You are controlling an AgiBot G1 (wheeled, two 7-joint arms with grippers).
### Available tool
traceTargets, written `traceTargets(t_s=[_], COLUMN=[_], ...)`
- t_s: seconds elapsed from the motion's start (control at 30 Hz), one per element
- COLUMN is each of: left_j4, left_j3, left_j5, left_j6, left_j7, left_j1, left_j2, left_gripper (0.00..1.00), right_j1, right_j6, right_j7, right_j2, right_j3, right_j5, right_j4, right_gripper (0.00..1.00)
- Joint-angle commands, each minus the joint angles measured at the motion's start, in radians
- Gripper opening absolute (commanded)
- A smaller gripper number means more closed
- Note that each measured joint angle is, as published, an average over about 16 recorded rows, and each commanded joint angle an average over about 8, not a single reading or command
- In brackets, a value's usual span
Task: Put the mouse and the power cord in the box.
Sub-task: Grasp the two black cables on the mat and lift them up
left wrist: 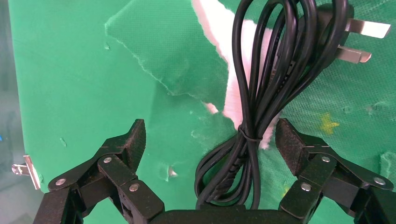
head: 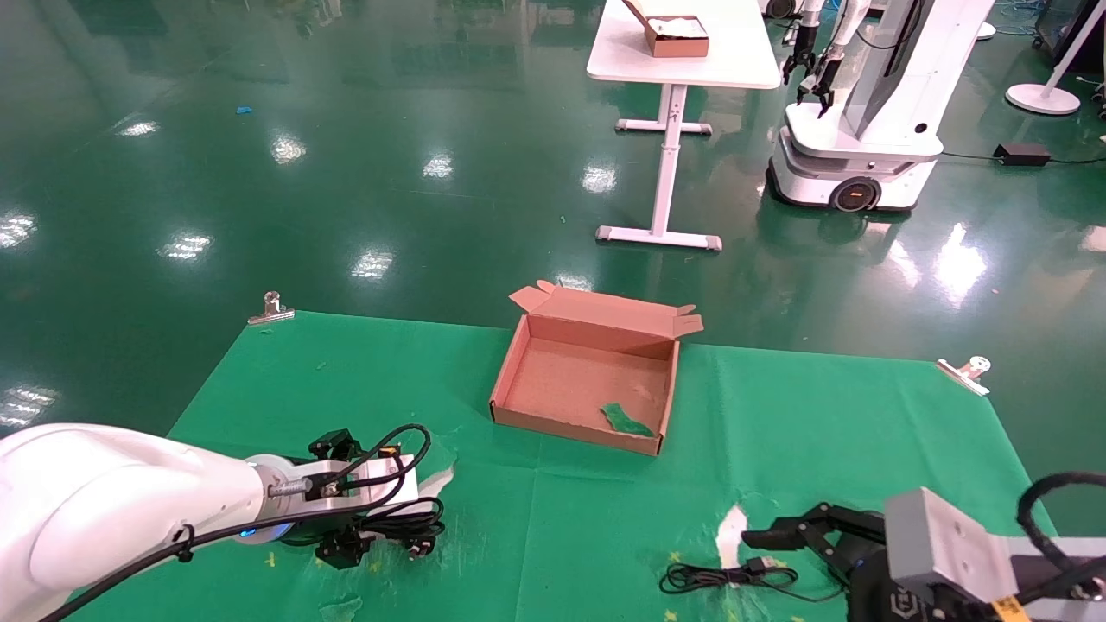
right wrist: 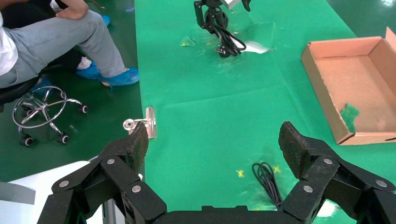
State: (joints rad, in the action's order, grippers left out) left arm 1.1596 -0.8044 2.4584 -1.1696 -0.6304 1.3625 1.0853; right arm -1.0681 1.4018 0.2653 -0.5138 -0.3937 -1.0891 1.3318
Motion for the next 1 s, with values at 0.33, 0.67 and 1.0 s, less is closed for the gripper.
traceTargets(t_s=[0.33,0.67,1.0], left_j4=[-0.047,-0.037,-0.035], left_j3=[-0.002,-0.002,-0.002], left_j5=[0.029,0.041,0.041], left_j6=[0.041,0.045,0.044], left_j7=[-0.004,-0.013,-0.015], left_j1=[0.003,0.000,-0.001], left_j2=[0.019,0.017,0.016], left_gripper=[1.00,1.00,1.00], right_j1=[-0.022,-0.222,-0.414], right_j6=[0.007,0.055,0.072], right_j7=[0.053,0.155,-0.007], right_j2=[-0.006,-0.128,-0.365], right_j3=[-0.045,-0.196,-0.318], right_j5=[-0.093,-0.470,-0.699], right_j4=[-0.005,-0.097,-0.450], right_gripper=[1.00,1.00,1.00])
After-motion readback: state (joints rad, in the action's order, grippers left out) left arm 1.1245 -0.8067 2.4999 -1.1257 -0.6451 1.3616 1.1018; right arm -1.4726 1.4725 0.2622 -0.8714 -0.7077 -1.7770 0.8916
